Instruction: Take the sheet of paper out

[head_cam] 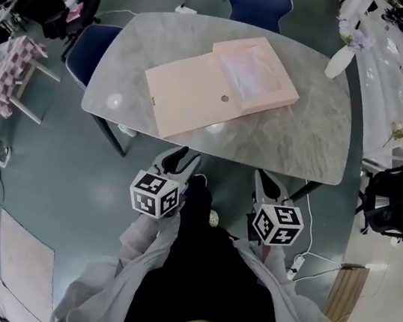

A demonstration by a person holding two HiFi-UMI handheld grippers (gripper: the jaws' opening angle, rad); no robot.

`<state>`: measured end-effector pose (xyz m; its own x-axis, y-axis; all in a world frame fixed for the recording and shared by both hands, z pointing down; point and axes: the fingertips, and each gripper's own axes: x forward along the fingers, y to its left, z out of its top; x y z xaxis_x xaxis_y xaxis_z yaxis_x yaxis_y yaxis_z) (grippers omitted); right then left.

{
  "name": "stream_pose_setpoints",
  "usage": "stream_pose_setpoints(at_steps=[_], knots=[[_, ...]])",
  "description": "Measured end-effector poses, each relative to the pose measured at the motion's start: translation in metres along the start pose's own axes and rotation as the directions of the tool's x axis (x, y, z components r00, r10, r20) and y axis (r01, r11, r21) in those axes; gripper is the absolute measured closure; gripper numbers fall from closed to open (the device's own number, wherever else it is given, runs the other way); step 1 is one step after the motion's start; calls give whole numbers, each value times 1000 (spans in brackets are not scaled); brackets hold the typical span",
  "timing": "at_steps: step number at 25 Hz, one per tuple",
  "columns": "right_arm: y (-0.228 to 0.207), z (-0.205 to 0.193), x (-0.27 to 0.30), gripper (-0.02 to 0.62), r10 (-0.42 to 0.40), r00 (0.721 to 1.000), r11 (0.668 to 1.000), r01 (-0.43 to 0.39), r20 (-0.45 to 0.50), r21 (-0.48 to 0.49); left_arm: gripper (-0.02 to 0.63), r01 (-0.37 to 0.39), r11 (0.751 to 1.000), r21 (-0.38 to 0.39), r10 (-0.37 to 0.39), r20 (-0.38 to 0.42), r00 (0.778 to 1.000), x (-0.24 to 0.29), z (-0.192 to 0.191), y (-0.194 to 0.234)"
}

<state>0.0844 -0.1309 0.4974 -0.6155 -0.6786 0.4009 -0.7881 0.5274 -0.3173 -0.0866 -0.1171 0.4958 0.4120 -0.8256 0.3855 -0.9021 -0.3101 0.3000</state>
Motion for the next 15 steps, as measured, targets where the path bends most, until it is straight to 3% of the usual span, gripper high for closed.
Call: stream_pose_setpoints(at_steps=[7,15], knots=[[-21,5,19,587,-16,1000,999,17,-13,42,453,11,1000,4,-11,-35,999,35,10,10],[-51,37,67,588,-23,999,999,24,-29,39,453,35,999,-3,-35,-52,998,96,42,29]])
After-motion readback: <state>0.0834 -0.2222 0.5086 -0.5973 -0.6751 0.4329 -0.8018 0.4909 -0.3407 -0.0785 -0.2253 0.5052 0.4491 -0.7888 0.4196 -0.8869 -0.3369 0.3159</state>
